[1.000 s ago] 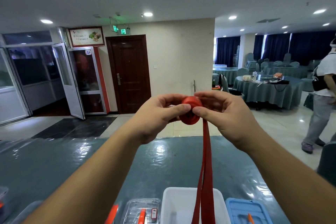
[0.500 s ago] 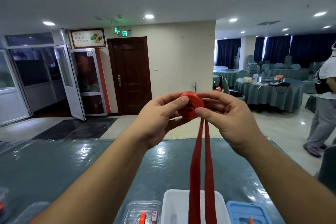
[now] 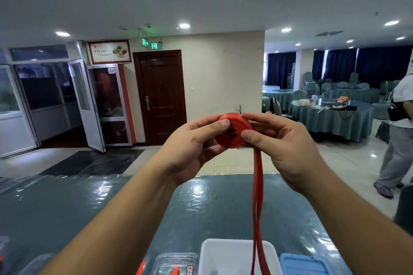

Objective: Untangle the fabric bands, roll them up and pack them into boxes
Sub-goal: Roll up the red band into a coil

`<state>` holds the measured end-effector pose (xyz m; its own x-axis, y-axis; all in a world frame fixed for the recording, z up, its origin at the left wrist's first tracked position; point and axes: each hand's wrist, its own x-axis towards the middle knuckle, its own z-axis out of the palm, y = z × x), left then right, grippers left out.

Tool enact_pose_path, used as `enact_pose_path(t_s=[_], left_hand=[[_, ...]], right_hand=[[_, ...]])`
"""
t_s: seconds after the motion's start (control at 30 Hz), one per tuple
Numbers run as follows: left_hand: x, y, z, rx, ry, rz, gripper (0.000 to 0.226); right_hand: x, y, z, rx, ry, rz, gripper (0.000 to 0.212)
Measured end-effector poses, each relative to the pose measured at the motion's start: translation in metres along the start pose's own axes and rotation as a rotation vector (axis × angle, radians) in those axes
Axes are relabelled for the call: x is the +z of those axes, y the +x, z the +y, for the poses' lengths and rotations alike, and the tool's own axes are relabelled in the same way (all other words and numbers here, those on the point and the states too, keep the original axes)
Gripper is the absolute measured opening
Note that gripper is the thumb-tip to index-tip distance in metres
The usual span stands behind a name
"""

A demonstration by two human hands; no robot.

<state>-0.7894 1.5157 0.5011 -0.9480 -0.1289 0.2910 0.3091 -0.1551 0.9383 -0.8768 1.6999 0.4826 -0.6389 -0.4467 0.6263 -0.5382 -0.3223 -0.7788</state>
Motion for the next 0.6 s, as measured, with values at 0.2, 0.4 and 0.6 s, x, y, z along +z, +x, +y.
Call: enact_pose_path(t_s=[0.2,0.4,0.6], left_hand=[[-0.003,0.001,0.005,-0.029,0.268,-0.009,0.037],[0.003,0.001,0.005,0.001,0.14,0.032,0.035],[0.003,0.002,-0.003,-0.021,0.167,0.029,0.037]], right_hand=[[-0.007,0.003,-0.004,0.009,-0.168,-0.113,0.039],[-0.001,0.003,0.003,-0.021,-0.028,-0.015,0.047],[-0.008,0.004,0.003,-0.009,-0.128,-0.04,0.043]])
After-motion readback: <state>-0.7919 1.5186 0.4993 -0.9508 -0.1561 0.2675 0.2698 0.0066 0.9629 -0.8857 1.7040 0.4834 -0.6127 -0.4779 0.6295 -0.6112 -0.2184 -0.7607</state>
